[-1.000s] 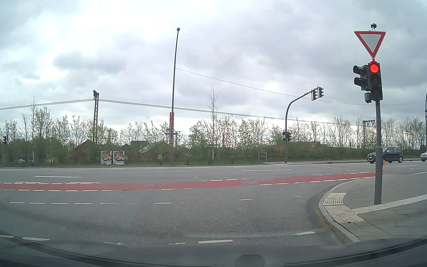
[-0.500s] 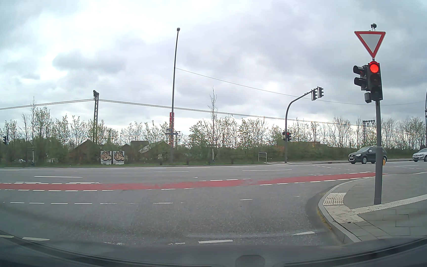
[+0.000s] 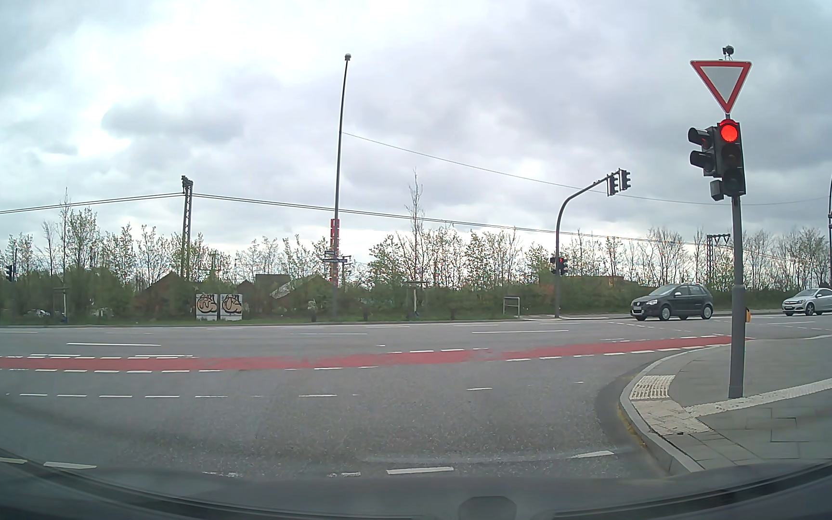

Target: Follow the waypoints while adhering to traffic rules and regulations

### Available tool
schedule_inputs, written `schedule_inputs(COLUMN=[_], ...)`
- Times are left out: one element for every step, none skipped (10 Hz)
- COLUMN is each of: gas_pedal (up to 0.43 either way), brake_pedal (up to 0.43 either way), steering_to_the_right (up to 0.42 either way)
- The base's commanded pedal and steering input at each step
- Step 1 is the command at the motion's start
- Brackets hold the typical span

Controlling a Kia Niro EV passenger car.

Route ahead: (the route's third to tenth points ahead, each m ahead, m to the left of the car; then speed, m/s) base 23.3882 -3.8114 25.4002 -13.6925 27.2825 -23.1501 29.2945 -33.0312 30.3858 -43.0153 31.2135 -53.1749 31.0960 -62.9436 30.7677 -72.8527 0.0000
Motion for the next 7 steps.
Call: schedule_inputs(gas_pedal=[0.000, 0.000, 0.000, 0.000, 0.000, 0.000, 0.000], brake_pedal=[0.000, 0.000, 0.000, 0.000, 0.000, 0.000, 0.006], steering_to_the_right=[0.001, 0.001, 0.001, 0.001, 0.001, 0.001, 0.001])
